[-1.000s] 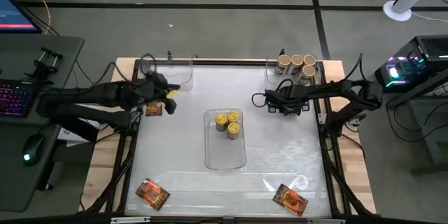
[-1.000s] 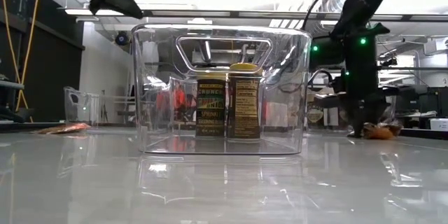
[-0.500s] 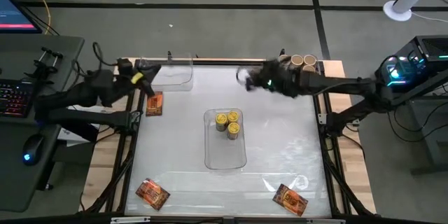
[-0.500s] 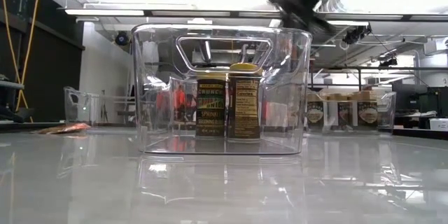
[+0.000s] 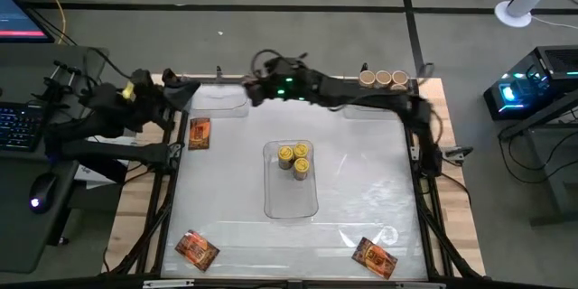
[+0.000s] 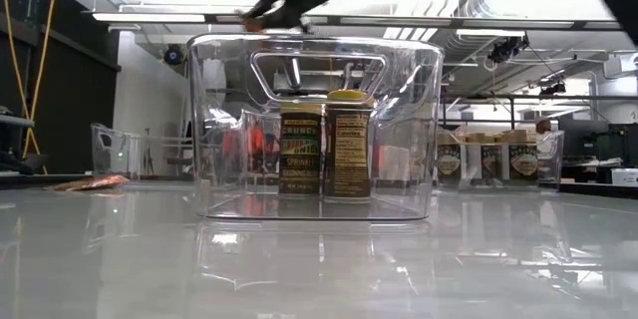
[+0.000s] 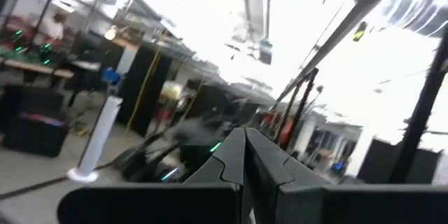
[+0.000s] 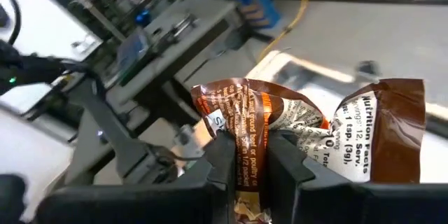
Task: Sort spices by type
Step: Put the top right brown seasoning bag into the left transparent bin
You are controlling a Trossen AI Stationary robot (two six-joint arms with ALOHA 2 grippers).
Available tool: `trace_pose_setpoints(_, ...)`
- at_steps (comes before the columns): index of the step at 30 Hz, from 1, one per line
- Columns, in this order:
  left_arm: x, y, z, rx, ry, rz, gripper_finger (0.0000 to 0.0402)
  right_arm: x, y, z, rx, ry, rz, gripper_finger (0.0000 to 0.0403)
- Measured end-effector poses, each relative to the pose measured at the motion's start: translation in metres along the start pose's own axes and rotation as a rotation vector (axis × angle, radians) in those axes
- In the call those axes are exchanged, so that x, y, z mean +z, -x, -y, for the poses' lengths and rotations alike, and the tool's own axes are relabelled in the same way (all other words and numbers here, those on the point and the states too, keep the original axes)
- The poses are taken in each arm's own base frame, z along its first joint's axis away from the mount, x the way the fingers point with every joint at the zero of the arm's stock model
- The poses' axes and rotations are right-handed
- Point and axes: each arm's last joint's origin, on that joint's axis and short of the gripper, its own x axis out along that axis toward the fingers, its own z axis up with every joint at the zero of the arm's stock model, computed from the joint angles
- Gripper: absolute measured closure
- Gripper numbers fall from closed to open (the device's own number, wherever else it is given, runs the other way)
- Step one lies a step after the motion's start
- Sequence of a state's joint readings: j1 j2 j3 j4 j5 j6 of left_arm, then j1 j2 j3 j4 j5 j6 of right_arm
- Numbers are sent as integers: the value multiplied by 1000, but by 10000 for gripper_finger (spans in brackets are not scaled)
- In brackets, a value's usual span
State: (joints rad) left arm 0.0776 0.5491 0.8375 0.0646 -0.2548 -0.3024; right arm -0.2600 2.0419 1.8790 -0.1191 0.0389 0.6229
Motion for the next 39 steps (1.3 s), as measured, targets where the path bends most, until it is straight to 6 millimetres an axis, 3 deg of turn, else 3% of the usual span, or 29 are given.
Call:
trace_pose_setpoints(6,1,0,0,-12,2,3,401,-8,-58,2,78,-9,-15,363)
trace_pose_setpoints(13,0,0,0,-9,-1,-5,401,-30,-107,23,142,-77,26,363)
trace_pose_setpoints(18,-1,0,0,-5,-3,-15,402,-50,-120,46,22,-190,145,358)
trace_pose_setpoints(24,-2,0,0,-2,-6,-25,401,-61,-128,58,-59,-250,189,259)
trace_pose_setpoints(32,-5,0,-1,6,-37,-45,401,-46,-126,60,43,-269,205,127)
trace_pose_setpoints(39,-5,0,-1,10,-40,-53,402,-30,-124,71,145,-350,177,102)
